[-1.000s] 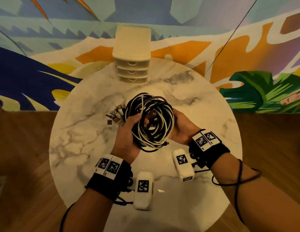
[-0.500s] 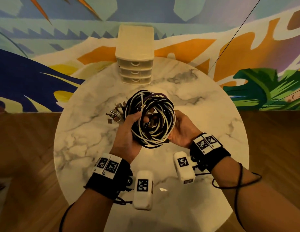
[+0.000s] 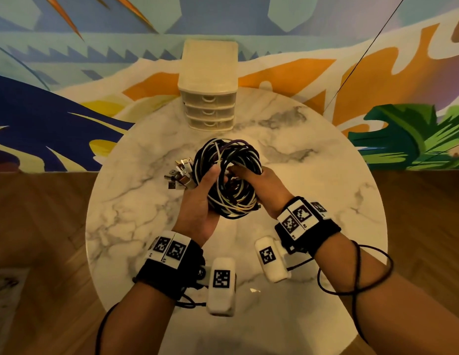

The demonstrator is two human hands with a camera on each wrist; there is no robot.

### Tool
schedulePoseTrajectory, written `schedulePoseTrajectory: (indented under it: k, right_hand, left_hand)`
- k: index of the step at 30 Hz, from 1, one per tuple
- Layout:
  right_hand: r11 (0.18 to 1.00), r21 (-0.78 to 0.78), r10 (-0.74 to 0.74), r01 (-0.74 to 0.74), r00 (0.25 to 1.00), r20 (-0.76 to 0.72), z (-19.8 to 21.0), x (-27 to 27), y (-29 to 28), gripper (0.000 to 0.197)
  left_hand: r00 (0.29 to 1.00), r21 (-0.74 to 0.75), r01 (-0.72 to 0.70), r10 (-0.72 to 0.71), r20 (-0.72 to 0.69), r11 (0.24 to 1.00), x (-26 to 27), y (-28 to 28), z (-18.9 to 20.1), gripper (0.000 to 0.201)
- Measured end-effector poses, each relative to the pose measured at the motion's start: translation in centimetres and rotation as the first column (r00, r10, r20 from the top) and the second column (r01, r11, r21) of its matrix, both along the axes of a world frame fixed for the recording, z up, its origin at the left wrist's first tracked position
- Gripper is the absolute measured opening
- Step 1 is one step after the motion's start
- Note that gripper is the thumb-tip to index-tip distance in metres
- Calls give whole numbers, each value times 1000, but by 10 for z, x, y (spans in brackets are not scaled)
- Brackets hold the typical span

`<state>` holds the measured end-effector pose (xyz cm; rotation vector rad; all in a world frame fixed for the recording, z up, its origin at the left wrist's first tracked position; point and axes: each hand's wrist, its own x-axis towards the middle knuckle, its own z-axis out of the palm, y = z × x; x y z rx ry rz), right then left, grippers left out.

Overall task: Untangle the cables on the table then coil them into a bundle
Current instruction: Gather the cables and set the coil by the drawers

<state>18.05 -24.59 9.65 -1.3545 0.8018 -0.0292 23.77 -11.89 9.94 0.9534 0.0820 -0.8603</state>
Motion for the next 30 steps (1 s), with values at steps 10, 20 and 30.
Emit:
schedulePoseTrajectory:
  k: [10,20,30]
  right_hand:
    - [986,-134,-100,104,994,38,-10,15,7,6]
    - [981,-114,-154,157,987,39,-27,27,9,13]
    - [991,-88,-95,104,990,107,-36,57,-7,8]
  left_hand:
    - [993,75,-114,114,6,991,2,-6,-10,53]
    - [996,280,-87,84,23,956,29,-15,-30,35]
    - [998,238,-68,65,20,969,60,-28,-37,35]
